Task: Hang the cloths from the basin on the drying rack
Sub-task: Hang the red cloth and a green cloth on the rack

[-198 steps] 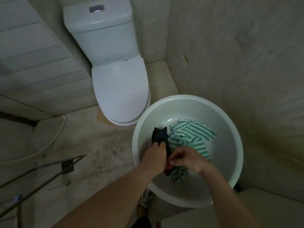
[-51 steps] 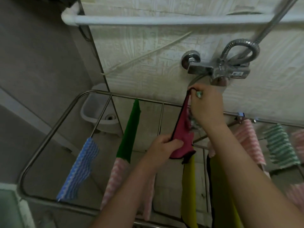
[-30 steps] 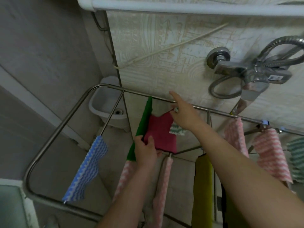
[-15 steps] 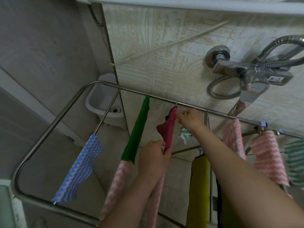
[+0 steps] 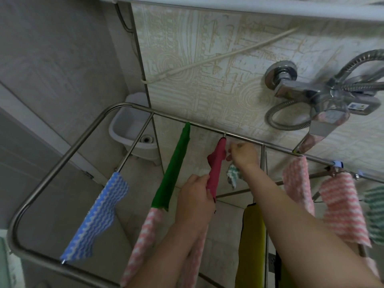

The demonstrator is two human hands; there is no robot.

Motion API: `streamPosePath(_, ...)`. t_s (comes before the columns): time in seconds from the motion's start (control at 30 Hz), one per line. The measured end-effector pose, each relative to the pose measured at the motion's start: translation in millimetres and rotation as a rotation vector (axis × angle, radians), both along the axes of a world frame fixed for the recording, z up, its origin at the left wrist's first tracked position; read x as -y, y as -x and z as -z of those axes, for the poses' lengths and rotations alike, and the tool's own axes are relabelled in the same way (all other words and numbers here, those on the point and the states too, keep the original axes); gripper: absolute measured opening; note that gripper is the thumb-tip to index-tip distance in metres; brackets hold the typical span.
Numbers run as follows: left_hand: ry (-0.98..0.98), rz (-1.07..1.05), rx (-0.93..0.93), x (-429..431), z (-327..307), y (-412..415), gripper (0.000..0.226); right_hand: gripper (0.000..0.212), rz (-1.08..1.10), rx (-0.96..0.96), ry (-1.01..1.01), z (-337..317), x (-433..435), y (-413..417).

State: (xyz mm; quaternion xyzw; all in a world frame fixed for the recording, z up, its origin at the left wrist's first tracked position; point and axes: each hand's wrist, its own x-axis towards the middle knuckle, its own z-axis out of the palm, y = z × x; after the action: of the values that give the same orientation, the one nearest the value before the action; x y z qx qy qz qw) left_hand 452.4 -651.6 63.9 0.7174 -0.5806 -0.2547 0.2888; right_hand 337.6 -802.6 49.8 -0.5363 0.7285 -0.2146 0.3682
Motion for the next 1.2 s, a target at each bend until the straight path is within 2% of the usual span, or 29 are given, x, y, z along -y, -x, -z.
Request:
streamPosePath(0.17, -0.034, 0.051, 0.090, -6.7, 0.2, 0.7, 0.026, 0.041, -0.124, -0.155, 0.097, -8.4, 12.0, -10.6)
streamPosePath(0.3, -0.050, 0.070, 0.102, -8.9, -0.7, 4.7, 0.024, 0.041, -0.109, -0.261, 0.178, -4.9, 18.9, -15.5)
streamPosePath(0.57, 0.013, 0.083, 0.120, -2.8, 3.7, 7.7, 0.028, 0.045, -0.088, -0.244, 0.216, -3.3, 30.1, -17.4)
streamPosePath(0.67, 0.022, 0.067, 0.087, -3.4, 4.8, 7.0, 0.033, 0.047, -0.093, -0.179, 0.201, -6.8, 26.7, -15.5)
streamPosePath(0.77, -0.026, 0.064, 0.048, -2.0, 5.1, 6.6, 0.040, 0.040, -0.115, -0.091, 0.183, -26.7, 12.1, -10.2)
streamPosePath(0.83, -0.047, 0.052, 0.021, -2.6, 2.2, 5.1, 0.040, 0.030, -0.061, 0.040, 0.154, -45.7, -2.6, -3.6)
streamPosePath(0.9, -0.007, -0.009, -0.070, -5.4, -5.1, 3.3, 0.033, 0.018, 0.031, 0.350, 0.039, -67.0, -23.7, 4.2)
streamPosePath(0.93, 0.024, -0.080, -0.206, -9.2, -13.0, 4.5, 0.028, 0.013, 0.069, 0.562, -0.048, -79.0, -38.5, 11.4)
streamPosePath(1.0, 0.024, -0.274, -0.647, -13.7, -29.7, 3.4, 0.018, 0.010, 0.119, 0.918, -0.198, -92.4, -65.7, 23.8)
streamPosePath(1.07, -0.052, -0.392, -1.128, -16.8, -46.7, 0.8, 0.015, 0.013, 0.114, 1.096, -0.274, -96.7, -91.4, 35.6)
streamPosePath(1.1, -0.084, -0.355, -1.225, -17.8, -51.2, -1.0, 0.016, 0.016, 0.102, 1.149, -0.299, -97.8, -101.9, 37.9)
streamPosePath(1.13, -0.120, -0.262, -1.195, -21.3, -57.2, 0.4, 0.022, 0.017, 0.092, 1.187, -0.313, -99.2, -112.7, 41.4)
streamPosePath(1.2, -0.187, -0.054, -1.017, -27.4, -69.0, 7.3, 0.032, 0.019, 0.072, 1.264, -0.334, -103.0, -129.2, 44.6)
